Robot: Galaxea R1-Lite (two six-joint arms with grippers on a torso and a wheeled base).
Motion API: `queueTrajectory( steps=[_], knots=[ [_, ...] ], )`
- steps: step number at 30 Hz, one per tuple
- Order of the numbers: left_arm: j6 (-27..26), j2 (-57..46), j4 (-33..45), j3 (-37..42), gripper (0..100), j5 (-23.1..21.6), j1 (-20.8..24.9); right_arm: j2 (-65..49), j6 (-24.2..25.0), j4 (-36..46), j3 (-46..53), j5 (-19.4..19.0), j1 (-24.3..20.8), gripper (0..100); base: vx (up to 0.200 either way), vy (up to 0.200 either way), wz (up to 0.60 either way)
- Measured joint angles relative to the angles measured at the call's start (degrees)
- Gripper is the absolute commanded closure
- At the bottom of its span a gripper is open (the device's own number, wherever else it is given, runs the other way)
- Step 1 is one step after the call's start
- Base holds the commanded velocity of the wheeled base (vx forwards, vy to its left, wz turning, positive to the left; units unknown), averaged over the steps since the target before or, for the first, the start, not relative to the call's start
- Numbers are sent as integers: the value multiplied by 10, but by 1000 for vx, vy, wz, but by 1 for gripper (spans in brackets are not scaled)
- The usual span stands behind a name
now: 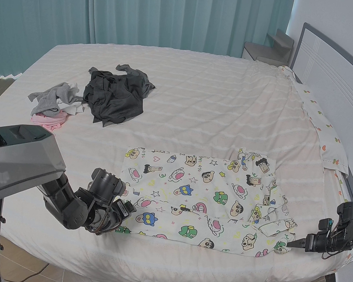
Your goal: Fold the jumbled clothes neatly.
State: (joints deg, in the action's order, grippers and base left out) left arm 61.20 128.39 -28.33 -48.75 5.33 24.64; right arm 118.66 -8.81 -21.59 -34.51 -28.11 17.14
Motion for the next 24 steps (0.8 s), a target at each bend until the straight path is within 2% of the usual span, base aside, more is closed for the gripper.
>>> queueTrajectory(
  steps=[13, 17, 21, 24],
  knots=[
    [3, -77, 0, 18, 0, -7, -10, -72, 0, 0, 25, -2, 68, 0, 0, 0, 0],
    [4, -96, 0, 23, 0, -9, -18, -101, 13, 0, 34, -31, 69, 0, 0, 0, 0],
    [11, -115, -1, 27, 0, -19, -31, -135, 59, -2, 46, -68, 33, 0, 0, 0, 0],
    [30, -136, 0, 34, 0, -40, -40, -155, 143, -14, 49, -80, -1, 0, 0, 0, 0]
  ],
)
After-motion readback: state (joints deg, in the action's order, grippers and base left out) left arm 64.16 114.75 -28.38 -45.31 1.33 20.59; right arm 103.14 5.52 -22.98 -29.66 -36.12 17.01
